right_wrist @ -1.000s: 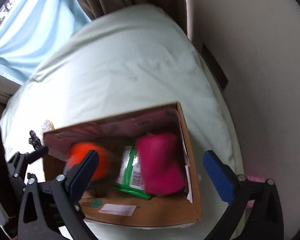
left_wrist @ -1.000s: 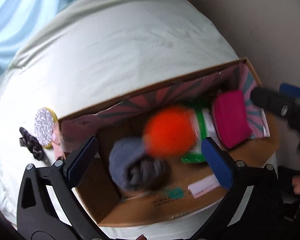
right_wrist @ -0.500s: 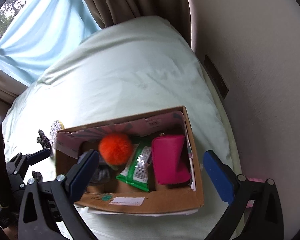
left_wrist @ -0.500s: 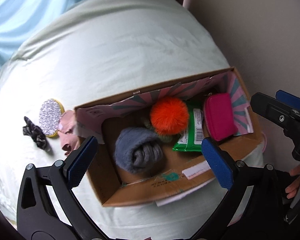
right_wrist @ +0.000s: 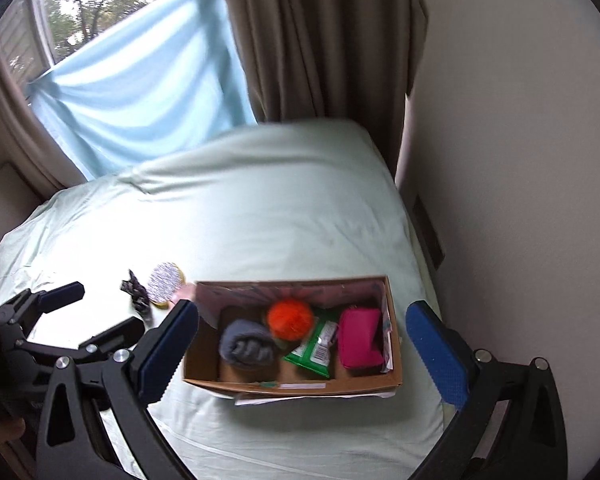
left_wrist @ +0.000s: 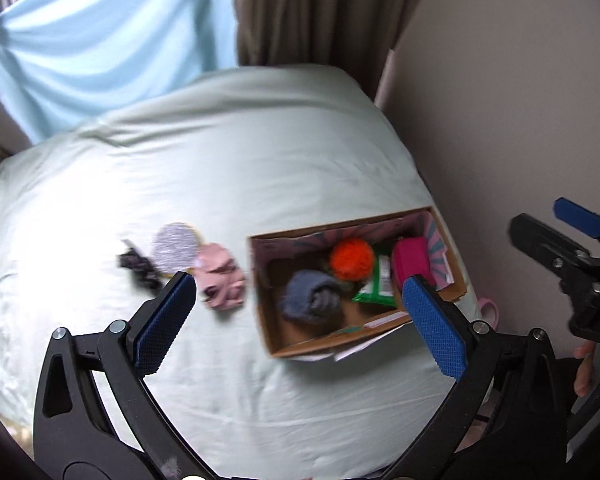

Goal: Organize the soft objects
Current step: 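Withdraw both tools from the box toward the black scrunchie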

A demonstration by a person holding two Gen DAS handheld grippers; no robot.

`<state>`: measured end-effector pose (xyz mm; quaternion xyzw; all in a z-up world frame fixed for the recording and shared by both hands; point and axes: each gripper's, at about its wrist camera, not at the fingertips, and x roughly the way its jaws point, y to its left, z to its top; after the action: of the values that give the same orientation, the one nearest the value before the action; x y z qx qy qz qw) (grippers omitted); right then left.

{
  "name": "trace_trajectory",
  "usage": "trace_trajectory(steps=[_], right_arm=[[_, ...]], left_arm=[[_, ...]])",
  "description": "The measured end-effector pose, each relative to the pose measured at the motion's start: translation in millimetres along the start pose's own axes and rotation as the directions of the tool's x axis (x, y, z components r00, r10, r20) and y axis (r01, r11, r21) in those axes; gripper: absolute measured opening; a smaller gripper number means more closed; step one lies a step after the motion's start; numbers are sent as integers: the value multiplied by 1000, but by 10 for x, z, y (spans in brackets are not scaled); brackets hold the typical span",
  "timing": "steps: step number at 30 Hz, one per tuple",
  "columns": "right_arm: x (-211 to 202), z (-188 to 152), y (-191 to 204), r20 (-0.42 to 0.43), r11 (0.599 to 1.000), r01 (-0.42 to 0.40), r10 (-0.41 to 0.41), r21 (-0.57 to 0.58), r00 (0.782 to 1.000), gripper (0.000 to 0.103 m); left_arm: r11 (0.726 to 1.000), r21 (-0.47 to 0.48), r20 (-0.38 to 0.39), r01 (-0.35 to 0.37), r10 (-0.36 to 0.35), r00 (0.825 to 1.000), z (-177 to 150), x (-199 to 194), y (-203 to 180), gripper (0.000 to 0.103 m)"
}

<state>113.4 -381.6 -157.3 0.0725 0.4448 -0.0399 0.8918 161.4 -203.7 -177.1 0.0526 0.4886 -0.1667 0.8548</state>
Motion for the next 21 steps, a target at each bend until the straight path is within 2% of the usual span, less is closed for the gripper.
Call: trace_trajectory(steps=[5,11,15,21], right_arm=[[-492,-52,459,57,999,-23,26,-42,998,103],[-924,-239,993,137,997,-20,30,-71,990,103],[-1103,-381,1293,172,997,15,-1,-77,985,103],[-1215,-531,1605,189,998,16,-3,-68,982,103]], left_arm=[[999,-38,92,-25,29,995,-196,-690,462,103],[995,-83,161,-58,70,984,-526,-1313,1070,103],[993,-95,187,-76,93,978,-722,-1544,1388,103],[990,-113,220,-85,108,969,-933,-1718,1724,103]])
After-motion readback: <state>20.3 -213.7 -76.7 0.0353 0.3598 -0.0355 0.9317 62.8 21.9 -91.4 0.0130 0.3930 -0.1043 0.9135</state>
